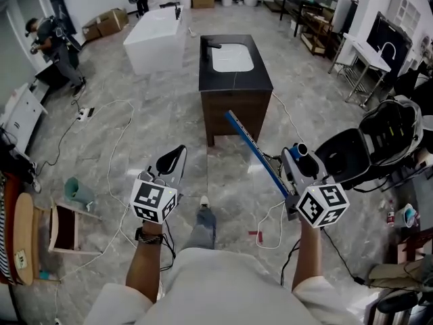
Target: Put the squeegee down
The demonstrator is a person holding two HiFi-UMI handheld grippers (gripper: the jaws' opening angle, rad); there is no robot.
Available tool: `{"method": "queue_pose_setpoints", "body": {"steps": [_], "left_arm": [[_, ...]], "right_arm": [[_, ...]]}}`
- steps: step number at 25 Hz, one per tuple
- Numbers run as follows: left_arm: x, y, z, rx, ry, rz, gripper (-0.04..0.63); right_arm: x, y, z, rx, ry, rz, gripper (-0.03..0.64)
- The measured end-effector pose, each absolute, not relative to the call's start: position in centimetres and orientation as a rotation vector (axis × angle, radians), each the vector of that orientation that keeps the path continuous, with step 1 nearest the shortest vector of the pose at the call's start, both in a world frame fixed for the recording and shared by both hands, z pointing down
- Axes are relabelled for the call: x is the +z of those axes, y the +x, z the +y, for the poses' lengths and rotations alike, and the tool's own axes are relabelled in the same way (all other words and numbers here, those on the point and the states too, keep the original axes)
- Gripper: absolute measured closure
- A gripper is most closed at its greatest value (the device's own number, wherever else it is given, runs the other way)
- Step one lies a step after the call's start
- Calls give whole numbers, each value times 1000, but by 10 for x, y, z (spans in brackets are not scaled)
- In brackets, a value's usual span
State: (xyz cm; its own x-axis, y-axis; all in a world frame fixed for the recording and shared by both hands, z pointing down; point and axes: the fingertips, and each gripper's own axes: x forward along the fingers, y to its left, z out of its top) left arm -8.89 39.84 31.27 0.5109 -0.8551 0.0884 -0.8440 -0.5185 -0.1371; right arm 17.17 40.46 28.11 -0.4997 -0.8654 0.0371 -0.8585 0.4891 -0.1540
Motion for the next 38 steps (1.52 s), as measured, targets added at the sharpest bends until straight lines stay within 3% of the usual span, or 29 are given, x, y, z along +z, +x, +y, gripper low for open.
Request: {"method": "queue_pose_setpoints", "body": {"steps": [23, 38], "left_arm": [[323, -111, 106, -260, -2670, 1440, 597], [329, -141, 1, -254, -2712, 1430, 597]], "right_arm": [[285, 131, 127, -280, -1591, 2639, 472], [292, 99, 26, -351, -1623, 2634, 472]]}}
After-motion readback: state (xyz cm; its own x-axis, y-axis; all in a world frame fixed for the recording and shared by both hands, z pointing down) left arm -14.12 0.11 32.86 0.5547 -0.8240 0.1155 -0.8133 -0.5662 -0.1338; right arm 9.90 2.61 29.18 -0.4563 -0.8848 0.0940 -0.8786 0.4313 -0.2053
